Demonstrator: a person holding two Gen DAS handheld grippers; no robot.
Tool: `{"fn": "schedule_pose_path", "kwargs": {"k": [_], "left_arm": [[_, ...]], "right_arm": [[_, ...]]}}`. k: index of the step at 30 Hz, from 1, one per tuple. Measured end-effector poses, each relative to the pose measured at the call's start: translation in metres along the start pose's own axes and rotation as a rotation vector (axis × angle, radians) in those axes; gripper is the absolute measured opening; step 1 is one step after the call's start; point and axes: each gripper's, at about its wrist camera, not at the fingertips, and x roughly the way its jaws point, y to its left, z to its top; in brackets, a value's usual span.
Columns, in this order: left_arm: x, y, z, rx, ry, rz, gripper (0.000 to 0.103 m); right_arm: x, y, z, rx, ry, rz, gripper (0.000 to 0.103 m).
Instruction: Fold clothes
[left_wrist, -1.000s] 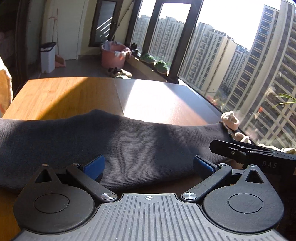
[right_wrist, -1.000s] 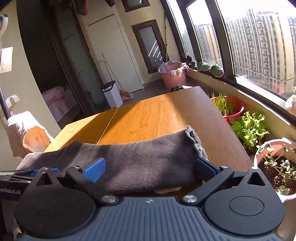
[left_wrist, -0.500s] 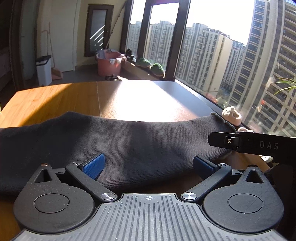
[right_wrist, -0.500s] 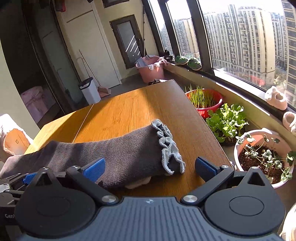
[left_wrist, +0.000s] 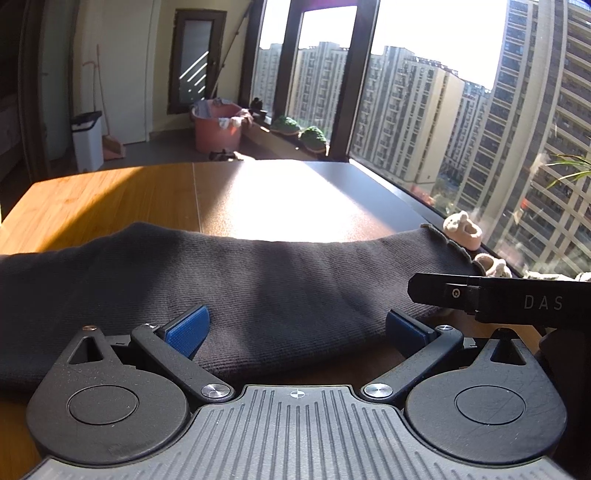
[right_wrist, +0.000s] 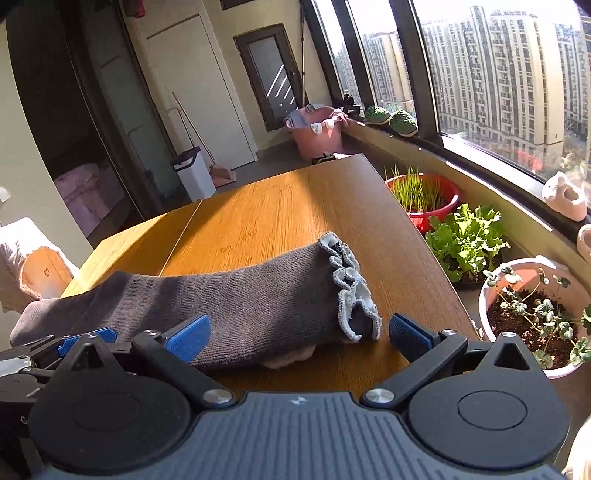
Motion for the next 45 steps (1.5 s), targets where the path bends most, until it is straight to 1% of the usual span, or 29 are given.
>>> {"fn": "schedule_pose_path", "kwargs": {"k": [3, 5, 6, 7, 9, 11, 12, 14, 16, 17, 23, 25, 29, 32, 45], "left_arm": [[-0.001, 0.001, 0.000, -0.005, -0.002, -0.004, 0.103], [-0.001, 0.002, 0.000, -0.005, -0.003, -0.003, 0.103], [-0.001, 0.001, 0.000, -0.003, -0.002, -0.001, 0.103], [0.000, 0.001, 0.000, 0.001, -0.001, 0.003, 0.103], [0.000, -0.002, -0.001, 0.013, 0.004, 0.015, 0.103], [0.001, -0.003, -0.001, 0.023, 0.006, 0.025, 0.103], [0.000, -0.004, -0.001, 0.023, 0.004, 0.028, 0.103], [0.000, -0.005, -0.002, 0.021, -0.001, 0.033, 0.103], [-0.001, -0.002, -0.003, 0.013, -0.004, 0.027, 0.103], [-0.001, -0.002, -0.003, 0.009, -0.005, 0.023, 0.103], [-0.003, 0.001, -0.004, -0.003, -0.012, 0.013, 0.103], [-0.003, 0.002, -0.004, -0.004, -0.012, 0.013, 0.103], [-0.003, 0.001, -0.005, -0.004, -0.012, 0.012, 0.103], [-0.003, 0.002, -0.005, -0.001, -0.010, 0.012, 0.103], [-0.003, 0.000, -0.005, 0.007, -0.010, 0.015, 0.103]], "right_arm": [[-0.004, -0.007, 0.000, 0.053, -0.030, -0.026, 0.101], [-0.005, -0.010, -0.001, 0.069, -0.042, -0.030, 0.093], [-0.005, -0.011, -0.001, 0.071, -0.045, -0.030, 0.086], [-0.006, -0.012, -0.001, 0.072, -0.048, -0.030, 0.083], [-0.005, -0.011, -0.001, 0.067, -0.047, -0.028, 0.083], [-0.004, -0.010, 0.000, 0.058, -0.042, -0.027, 0.083], [-0.003, -0.009, 0.000, 0.051, -0.037, -0.027, 0.085], [-0.001, -0.005, 0.000, 0.023, -0.023, -0.025, 0.092], [0.002, 0.000, 0.000, 0.002, -0.009, -0.026, 0.102], [0.003, 0.002, 0.000, -0.008, -0.001, -0.026, 0.103], [0.006, 0.008, -0.001, -0.039, 0.011, -0.048, 0.103], [0.006, 0.008, -0.001, -0.040, 0.015, -0.039, 0.103], [0.002, 0.000, 0.000, -0.017, 0.022, 0.036, 0.103], [0.004, 0.005, -0.001, -0.055, 0.053, 0.118, 0.103], [0.005, 0.009, -0.001, -0.064, 0.052, 0.107, 0.103]]}}
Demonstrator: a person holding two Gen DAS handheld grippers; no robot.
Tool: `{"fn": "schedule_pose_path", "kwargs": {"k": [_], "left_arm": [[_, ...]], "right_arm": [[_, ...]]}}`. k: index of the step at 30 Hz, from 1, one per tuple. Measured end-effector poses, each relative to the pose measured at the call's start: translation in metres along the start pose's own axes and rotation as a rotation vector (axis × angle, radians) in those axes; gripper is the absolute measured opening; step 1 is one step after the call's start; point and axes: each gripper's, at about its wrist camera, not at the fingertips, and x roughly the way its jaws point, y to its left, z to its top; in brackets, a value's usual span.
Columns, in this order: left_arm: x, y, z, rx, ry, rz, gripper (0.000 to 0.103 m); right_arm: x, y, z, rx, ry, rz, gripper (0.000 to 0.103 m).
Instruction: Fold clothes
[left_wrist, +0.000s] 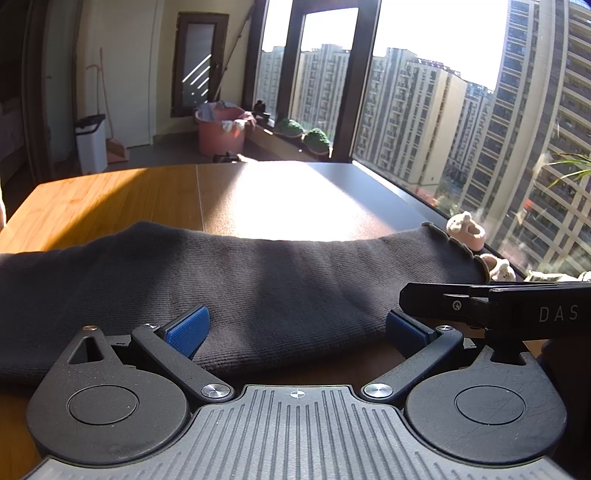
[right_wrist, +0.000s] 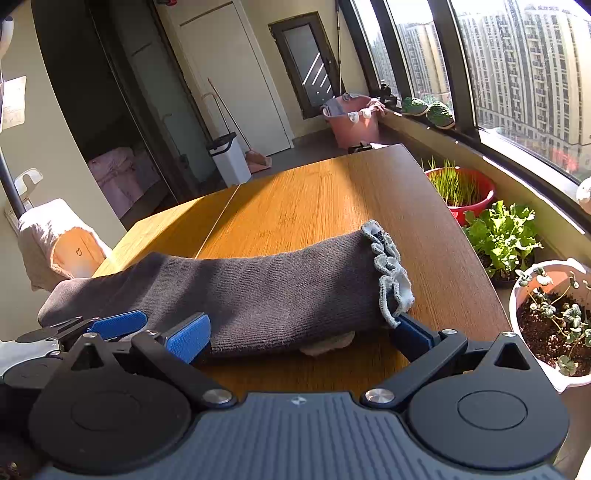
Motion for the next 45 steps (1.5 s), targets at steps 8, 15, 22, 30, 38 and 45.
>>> {"fn": "schedule_pose_path", "kwargs": {"k": [8, 15, 22, 30, 38, 45], "left_arm": [[-0.003, 0.010, -0.001, -0.054, -0.017, -0.045, 0.103], [-0.005, 0.020, -0.001, -0.110, -0.032, -0.090, 0.103], [-0.006, 0.022, -0.001, -0.139, -0.041, -0.109, 0.103], [-0.006, 0.023, 0.003, -0.152, -0.020, -0.112, 0.103], [0.006, 0.017, 0.035, -0.193, 0.060, -0.215, 0.103], [0.023, -0.013, 0.046, -0.095, 0.073, -0.190, 0.103]], "right_arm": [[-0.011, -0.003, 0.001, 0.026, -0.065, -0.181, 0.098], [-0.029, -0.006, 0.006, -0.017, -0.086, -0.228, 0.060], [-0.016, -0.033, 0.005, 0.160, -0.051, -0.187, 0.038], [-0.006, -0.016, 0.017, 0.043, -0.077, -0.173, 0.016], [-0.001, -0.033, 0.029, 0.039, -0.041, -0.148, 0.039], [-0.003, -0.064, 0.015, 0.216, -0.047, -0.014, 0.046]]}}
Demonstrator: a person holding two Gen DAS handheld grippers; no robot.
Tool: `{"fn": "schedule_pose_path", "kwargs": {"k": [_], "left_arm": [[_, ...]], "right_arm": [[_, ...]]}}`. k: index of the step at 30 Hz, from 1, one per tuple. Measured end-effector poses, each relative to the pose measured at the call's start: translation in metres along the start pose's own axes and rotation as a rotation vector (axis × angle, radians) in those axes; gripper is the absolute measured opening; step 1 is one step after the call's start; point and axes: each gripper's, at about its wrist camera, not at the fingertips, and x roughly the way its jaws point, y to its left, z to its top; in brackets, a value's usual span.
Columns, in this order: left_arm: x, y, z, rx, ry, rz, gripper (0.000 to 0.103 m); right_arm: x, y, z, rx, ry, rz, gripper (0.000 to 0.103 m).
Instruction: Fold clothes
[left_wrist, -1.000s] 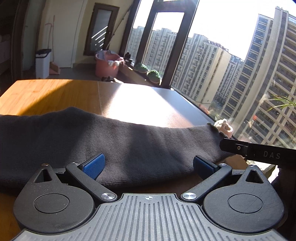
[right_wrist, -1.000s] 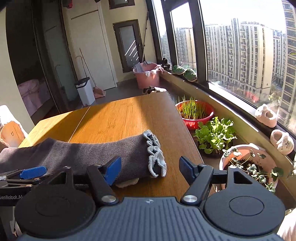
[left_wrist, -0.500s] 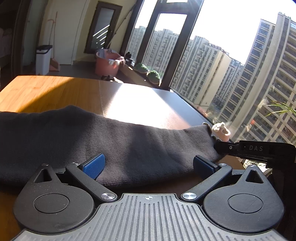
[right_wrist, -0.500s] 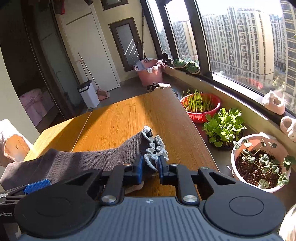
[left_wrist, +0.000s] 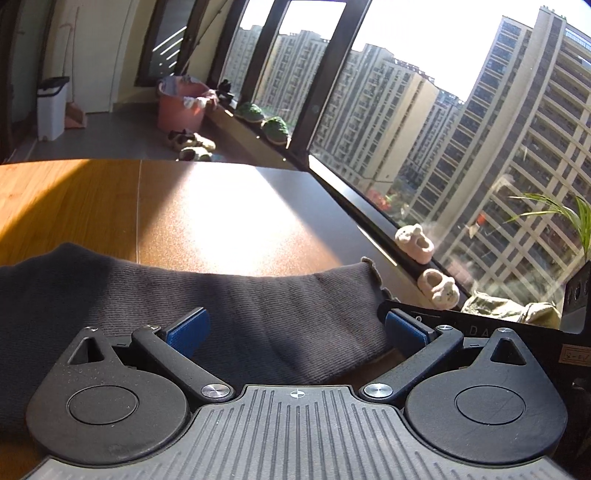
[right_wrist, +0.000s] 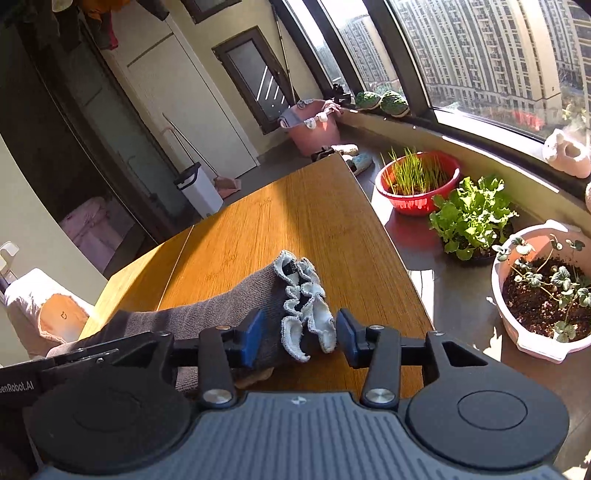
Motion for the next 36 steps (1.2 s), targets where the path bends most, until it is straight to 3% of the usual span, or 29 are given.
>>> {"fn": "schedule_pose_path", "kwargs": {"k": [2, 3, 4, 13, 18, 21, 25, 28, 31, 34, 36], "left_arm": [[0.006, -0.001, 0.001, 0.006, 0.019, 0.003, 0.103], [0.009, 0.000, 0.000, 0.006, 0.028, 0.005, 0.103], [0.012, 0.000, -0.001, 0.006, 0.036, 0.007, 0.103], [0.015, 0.014, -0.006, 0.003, 0.014, -0.032, 0.103], [0.012, 0.013, -0.015, 0.059, -0.011, -0.050, 0.103], [0.009, 0.011, -0.021, 0.097, -0.021, -0.045, 0.103], [0.005, 0.014, -0.024, 0.061, -0.031, -0.061, 0.103], [0.003, 0.014, -0.025, 0.043, -0.035, -0.064, 0.103], [0.001, 0.012, -0.026, 0.061, -0.029, -0.056, 0.103], [-0.002, 0.013, -0.025, 0.050, -0.019, -0.057, 0.103], [-0.005, 0.014, -0.023, 0.045, -0.012, -0.040, 0.103]], "right_arm": [[-0.003, -0.002, -0.002, -0.014, -0.025, 0.004, 0.068], [-0.004, 0.000, -0.002, -0.037, -0.039, -0.002, 0.093], [-0.004, 0.002, -0.002, -0.055, -0.041, -0.026, 0.103], [0.002, 0.017, -0.004, -0.094, -0.034, -0.097, 0.103], [-0.004, -0.004, -0.008, 0.220, -0.153, -0.015, 0.103], [-0.002, -0.008, -0.003, 0.191, -0.104, 0.061, 0.103], [0.001, -0.017, -0.001, 0.223, -0.059, 0.206, 0.103], [0.008, -0.005, 0.001, 0.108, -0.024, 0.115, 0.103], [0.016, 0.023, 0.008, -0.076, 0.063, -0.035, 0.103], [0.028, 0.045, 0.012, -0.178, 0.124, -0.205, 0.103], [0.033, 0.051, 0.012, -0.190, 0.137, -0.244, 0.103]]}}
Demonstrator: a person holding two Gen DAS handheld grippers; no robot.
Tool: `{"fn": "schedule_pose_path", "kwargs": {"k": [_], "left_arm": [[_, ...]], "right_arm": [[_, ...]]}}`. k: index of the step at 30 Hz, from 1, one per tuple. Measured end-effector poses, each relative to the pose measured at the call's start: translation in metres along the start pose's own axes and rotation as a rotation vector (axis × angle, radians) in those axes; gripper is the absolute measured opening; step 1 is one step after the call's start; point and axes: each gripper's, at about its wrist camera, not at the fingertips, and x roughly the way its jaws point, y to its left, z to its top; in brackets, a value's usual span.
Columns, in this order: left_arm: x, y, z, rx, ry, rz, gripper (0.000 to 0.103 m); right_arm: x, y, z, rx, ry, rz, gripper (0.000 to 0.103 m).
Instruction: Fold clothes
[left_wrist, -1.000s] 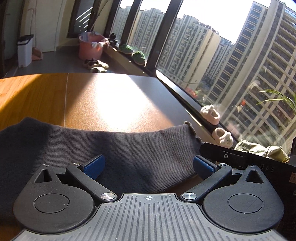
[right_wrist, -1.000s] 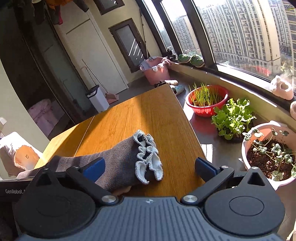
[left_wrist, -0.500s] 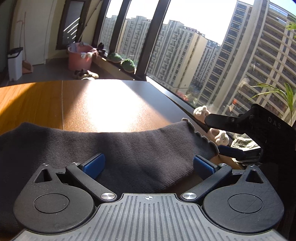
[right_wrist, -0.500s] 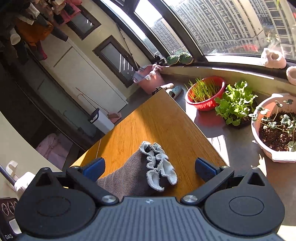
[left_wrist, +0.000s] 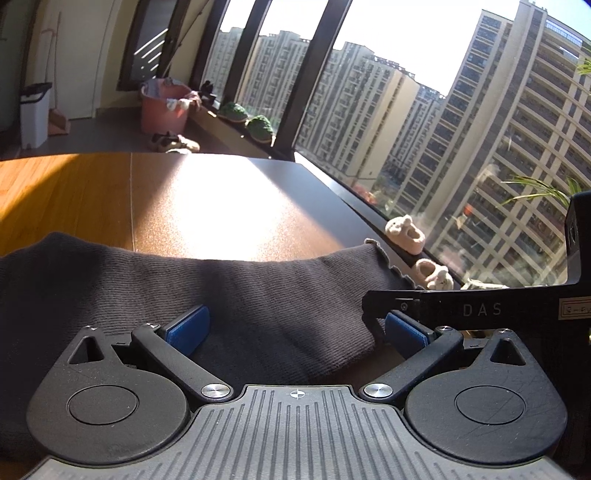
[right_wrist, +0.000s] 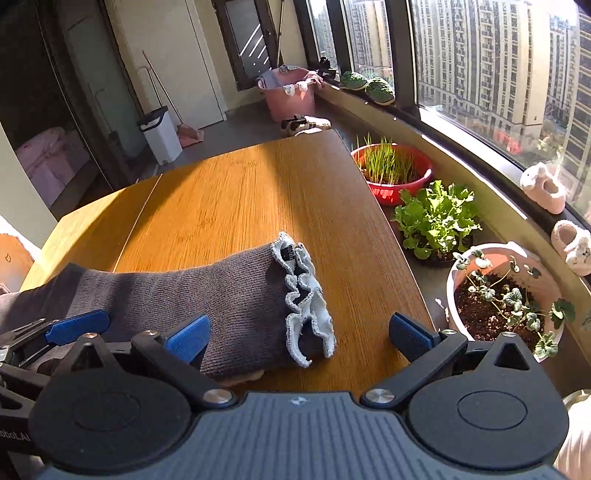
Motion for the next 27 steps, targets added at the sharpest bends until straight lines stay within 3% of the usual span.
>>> {"fn": "schedule_pose_path", "kwargs": {"k": [7, 10, 15, 18, 19, 21, 27], "left_arm": [[-0.011, 0.019, 0.011, -0.089, 0.012, -0.017, 0.103], [-0.011, 0.022, 0.013, -0.095, 0.010, 0.003, 0.103], [-0.011, 0.025, 0.013, -0.115, 0.009, -0.006, 0.103], [-0.011, 0.030, 0.015, -0.143, 0.012, -0.024, 0.103], [-0.011, 0.032, 0.015, -0.153, 0.014, -0.029, 0.103], [-0.011, 0.034, 0.016, -0.166, 0.019, -0.035, 0.103], [-0.011, 0.033, 0.016, -0.169, 0.024, -0.060, 0.103]], "right_arm": [[0.006, 0.013, -0.002, -0.103, 0.024, -0.001, 0.103], [0.003, 0.021, -0.010, -0.154, 0.000, 0.013, 0.103], [-0.003, 0.020, -0.017, -0.126, -0.053, 0.024, 0.102], [-0.016, 0.008, -0.021, -0.059, -0.108, 0.104, 0.070], [-0.020, 0.004, -0.022, -0.036, -0.120, 0.110, 0.064], [-0.024, -0.002, -0.025, -0.002, -0.136, 0.116, 0.055], [-0.023, -0.018, -0.020, 0.108, -0.135, 0.169, 0.047]]}}
